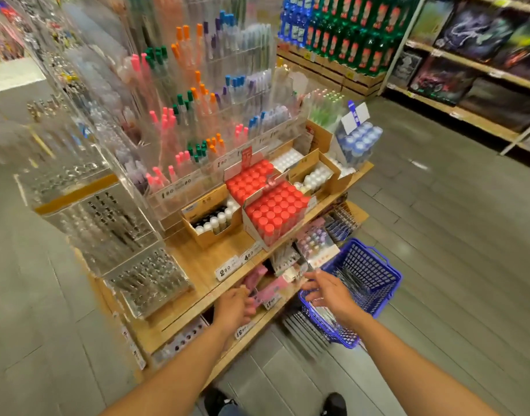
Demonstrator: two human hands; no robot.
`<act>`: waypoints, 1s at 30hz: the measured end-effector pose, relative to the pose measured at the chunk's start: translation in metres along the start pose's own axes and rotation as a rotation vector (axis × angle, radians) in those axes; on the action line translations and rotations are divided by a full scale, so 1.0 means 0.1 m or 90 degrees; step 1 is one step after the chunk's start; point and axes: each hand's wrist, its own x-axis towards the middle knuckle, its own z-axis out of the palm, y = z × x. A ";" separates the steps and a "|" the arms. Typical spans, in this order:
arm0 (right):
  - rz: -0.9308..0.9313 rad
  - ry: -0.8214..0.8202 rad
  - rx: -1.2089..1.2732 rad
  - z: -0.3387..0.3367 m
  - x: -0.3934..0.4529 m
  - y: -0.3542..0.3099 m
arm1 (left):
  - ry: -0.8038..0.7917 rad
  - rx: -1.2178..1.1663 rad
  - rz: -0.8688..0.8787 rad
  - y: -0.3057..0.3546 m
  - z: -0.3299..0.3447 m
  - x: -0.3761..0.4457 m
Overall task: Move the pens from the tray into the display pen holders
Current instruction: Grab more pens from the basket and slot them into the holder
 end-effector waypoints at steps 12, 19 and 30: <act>0.059 0.064 0.043 -2.08 -0.27 0.88 | -0.050 0.001 -0.045 -0.56 2.38 -0.30; 0.114 0.070 0.007 -2.82 -0.01 1.36 | -0.029 0.019 -0.092 -0.91 3.14 0.00; 0.133 0.099 -0.152 -3.16 1.90 2.67 | -0.078 0.039 -0.135 -1.64 4.05 2.26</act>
